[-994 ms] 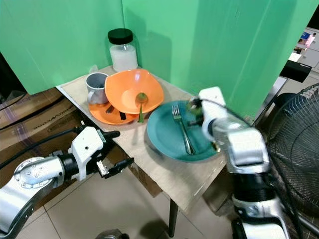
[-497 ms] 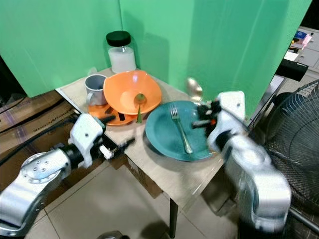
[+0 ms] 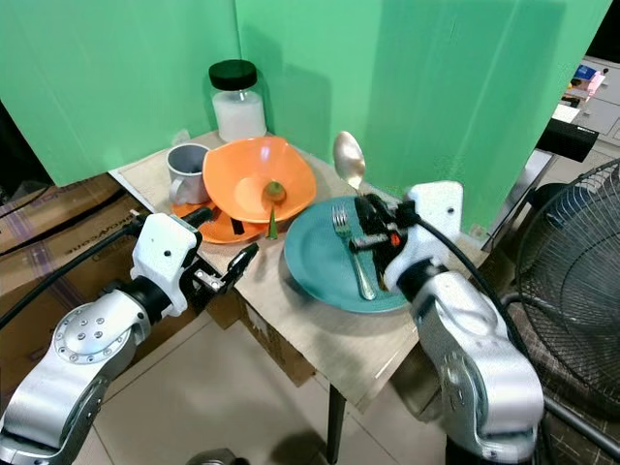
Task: Setting the table
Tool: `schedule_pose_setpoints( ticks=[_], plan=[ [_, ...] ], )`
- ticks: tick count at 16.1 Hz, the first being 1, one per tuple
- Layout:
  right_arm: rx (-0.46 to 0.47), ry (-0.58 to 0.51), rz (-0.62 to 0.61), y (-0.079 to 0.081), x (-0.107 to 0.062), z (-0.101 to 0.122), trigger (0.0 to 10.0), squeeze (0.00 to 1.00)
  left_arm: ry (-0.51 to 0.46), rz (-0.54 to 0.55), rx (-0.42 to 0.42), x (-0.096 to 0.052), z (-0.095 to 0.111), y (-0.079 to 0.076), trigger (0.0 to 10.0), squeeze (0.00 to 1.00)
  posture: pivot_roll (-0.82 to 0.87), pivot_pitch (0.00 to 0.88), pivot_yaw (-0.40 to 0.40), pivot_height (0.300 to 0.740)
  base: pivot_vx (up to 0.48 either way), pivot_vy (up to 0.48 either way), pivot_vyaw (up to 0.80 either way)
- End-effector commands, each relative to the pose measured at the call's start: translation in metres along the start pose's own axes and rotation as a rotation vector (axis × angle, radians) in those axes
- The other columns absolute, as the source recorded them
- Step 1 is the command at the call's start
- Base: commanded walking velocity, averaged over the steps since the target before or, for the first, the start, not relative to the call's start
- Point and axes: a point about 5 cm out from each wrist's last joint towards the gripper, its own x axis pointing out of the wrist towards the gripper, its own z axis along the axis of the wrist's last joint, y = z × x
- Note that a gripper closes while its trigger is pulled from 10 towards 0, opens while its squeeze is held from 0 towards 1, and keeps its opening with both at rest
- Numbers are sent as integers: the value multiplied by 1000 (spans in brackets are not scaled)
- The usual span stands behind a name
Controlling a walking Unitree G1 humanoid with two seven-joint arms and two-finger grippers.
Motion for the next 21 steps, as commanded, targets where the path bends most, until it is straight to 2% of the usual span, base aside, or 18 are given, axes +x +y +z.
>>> schedule_pose_setpoints(
  ticks=[1,2,5,7,8,11,13,16,21],
  plan=[
    [-43,20,-6,-2,7,-2,10000,0,38,-31,30,-3,-6,-2,10000,0,117,0,24,740,0,0,0],
    [-61,39,-22,-4,9,-4,10000,0,52,-46,51,-5,-8,-2,10000,0,120,0,19,740,0,0,0],
    [-38,53,-47,-8,12,-7,10000,0,67,-47,52,-9,-10,-1,10000,0,125,0,16,740,0,0,0],
    [-127,209,-48,-6,24,-30,10000,0,82,-66,49,-9,-12,-2,10000,0,110,0,34,740,0,0,0],
    [-179,296,-81,-6,36,-41,10000,0,90,-100,58,-8,-13,-4,10000,0,108,0,39,740,0,0,0],
    [-248,427,-136,-13,48,-57,10000,0,110,-161,68,-7,-13,-6,10000,0,113,0,38,740,0,0,0],
    [-321,474,-160,-17,49,-58,10000,0,129,-221,48,-11,-15,-9,10000,0,116,0,37,740,0,0,0],
    [-344,525,-255,-29,50,-59,10000,0,160,-310,2,-17,-17,-13,10000,0,106,0,43,740,0,0,0],
    [-359,596,-229,-27,58,-68,10000,0,192,-375,-27,-17,-20,-14,10000,0,101,0,44,740,0,0,0]
  ],
)
